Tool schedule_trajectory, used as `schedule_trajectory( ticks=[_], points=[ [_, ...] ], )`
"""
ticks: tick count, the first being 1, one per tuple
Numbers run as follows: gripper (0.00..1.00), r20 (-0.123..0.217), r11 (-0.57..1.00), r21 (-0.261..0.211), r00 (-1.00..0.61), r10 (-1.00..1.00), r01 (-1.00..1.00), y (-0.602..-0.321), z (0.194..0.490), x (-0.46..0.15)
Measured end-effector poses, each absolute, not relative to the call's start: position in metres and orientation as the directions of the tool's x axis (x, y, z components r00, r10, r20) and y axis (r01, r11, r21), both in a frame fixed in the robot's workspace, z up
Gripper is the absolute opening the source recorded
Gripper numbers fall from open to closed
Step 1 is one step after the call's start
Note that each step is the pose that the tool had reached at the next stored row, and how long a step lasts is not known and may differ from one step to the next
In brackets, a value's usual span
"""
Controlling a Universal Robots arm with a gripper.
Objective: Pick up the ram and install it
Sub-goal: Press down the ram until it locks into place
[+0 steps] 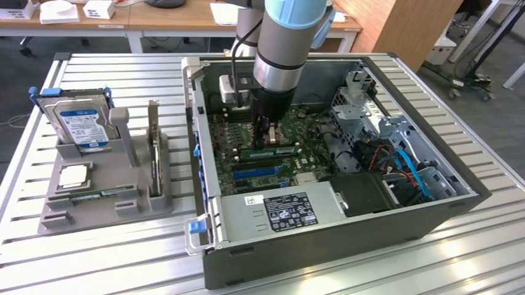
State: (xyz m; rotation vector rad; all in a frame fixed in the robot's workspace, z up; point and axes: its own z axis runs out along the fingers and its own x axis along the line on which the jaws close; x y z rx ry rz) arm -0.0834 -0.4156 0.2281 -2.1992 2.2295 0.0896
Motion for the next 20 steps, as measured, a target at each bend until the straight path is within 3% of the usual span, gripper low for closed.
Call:
schedule_trajectory(
  ticks=[20],
  points=[
    [0.10,-0.046,0.013,0.035,-0.014,-0.999,-0.999,-0.4156,0.2259,-0.0834]
  ],
)
